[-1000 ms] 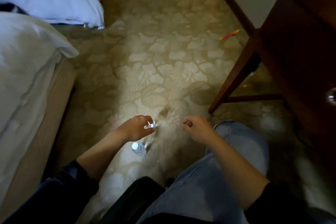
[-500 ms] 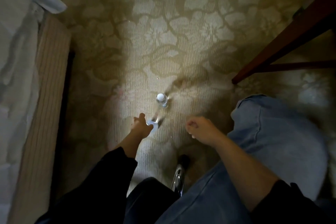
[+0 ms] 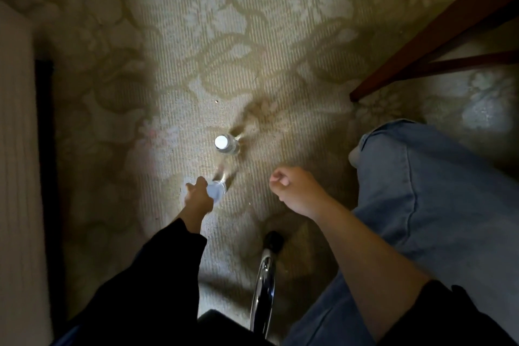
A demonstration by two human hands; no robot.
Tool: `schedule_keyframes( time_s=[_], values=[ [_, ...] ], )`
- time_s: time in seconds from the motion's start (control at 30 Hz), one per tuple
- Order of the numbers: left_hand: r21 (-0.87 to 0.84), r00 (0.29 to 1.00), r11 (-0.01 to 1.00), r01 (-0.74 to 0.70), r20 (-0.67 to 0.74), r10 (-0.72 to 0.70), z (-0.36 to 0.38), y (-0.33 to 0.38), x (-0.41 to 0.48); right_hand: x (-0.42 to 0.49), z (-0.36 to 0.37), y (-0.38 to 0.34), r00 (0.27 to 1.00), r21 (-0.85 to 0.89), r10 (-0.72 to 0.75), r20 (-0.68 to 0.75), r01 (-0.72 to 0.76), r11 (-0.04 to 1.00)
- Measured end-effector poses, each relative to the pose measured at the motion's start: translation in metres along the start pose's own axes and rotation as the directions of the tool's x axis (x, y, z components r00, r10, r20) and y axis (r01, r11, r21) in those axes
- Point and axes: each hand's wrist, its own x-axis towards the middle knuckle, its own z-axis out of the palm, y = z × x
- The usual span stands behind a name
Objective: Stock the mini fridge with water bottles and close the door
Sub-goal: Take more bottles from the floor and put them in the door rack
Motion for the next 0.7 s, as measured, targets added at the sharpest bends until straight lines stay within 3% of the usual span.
schedule_keyframes(
  time_s=[0.2, 0.4, 0.6, 0.7],
  values=[
    [0.102, 0.977, 0.982, -0.16, -0.123, 0.173, -0.006, 0.006, -0.004, -0.001, 0.0, -0.004, 1.0, -0.016, -0.008, -0.005, 0.008, 1.0],
    [0.147, 0.919, 0.912, -0.383, -0.042, 0.393, -0.034, 0.032, -0.039, -0.031, -0.008, -0.011, 0.998, -0.057, -0.051, -0.019, 0.05, 0.997],
    [0.217, 0.692, 0.668, -0.712, 0.055, 0.72, -0.069, 0.08, -0.106, -0.077, -0.027, -0.002, 0.993, 0.018, -0.047, -0.111, 0.049, 0.999],
    [0.278, 0.567, 0.531, -0.8, 0.062, 0.821, -0.081, 0.102, -0.153, -0.107, -0.035, 0.002, 0.98, 0.01, -0.096, -0.175, 0.099, 0.995]
  ],
)
